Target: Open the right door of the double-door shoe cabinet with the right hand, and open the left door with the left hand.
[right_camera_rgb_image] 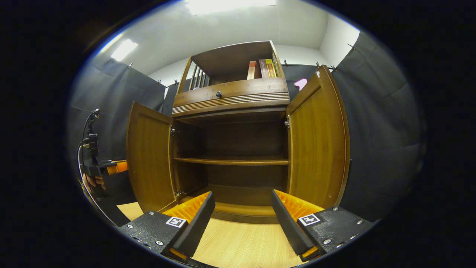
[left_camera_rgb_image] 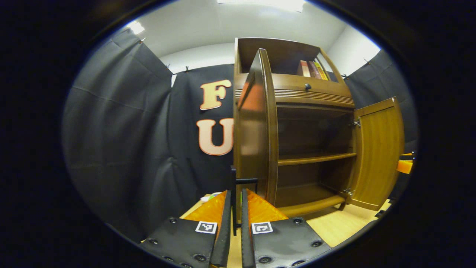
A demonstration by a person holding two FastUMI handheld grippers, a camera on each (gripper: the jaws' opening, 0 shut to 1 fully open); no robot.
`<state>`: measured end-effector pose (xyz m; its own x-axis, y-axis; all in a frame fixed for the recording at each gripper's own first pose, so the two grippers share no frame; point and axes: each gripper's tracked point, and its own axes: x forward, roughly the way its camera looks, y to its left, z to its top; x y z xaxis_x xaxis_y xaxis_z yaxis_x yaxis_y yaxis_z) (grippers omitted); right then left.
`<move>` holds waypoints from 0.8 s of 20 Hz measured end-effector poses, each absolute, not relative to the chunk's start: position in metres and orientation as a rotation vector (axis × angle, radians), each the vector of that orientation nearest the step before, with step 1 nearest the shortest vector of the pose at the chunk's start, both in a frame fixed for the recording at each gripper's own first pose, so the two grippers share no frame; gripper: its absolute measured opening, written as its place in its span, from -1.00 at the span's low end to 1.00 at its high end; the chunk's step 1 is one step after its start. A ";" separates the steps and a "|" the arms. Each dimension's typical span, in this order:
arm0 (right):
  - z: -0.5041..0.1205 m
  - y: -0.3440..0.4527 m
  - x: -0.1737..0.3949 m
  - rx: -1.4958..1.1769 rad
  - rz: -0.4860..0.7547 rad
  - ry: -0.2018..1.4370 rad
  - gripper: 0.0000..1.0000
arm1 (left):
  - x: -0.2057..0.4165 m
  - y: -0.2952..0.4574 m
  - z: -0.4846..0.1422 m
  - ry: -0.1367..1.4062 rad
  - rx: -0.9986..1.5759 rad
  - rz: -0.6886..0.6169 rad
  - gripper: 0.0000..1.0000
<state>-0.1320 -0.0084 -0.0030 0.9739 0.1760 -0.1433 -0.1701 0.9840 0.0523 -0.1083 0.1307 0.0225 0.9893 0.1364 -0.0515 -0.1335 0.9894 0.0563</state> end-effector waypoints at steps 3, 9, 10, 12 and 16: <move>-0.005 -0.007 -0.131 0.040 0.174 0.153 1.00 | -0.108 0.162 0.024 0.072 -0.005 0.127 -0.47; -0.011 -0.009 -0.127 0.034 0.155 0.166 0.87 | -0.107 0.193 0.026 0.070 0.030 0.058 -0.60; -0.011 -0.010 -0.127 0.034 0.150 0.166 0.87 | -0.107 0.193 0.026 0.070 0.038 0.047 -0.60; -0.013 -0.008 -0.126 0.040 0.153 0.170 0.87 | -0.108 0.197 0.026 0.075 0.067 0.035 -0.60; -0.014 -0.005 -0.114 0.037 0.167 0.169 0.87 | -0.152 0.208 0.035 0.037 0.074 0.062 -0.60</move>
<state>-0.1145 -0.0045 -0.0137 0.9718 0.1690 -0.1645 -0.1627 0.9854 0.0510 -0.1516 0.2083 0.0353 0.9974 0.0635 -0.0343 -0.0607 0.9953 0.0754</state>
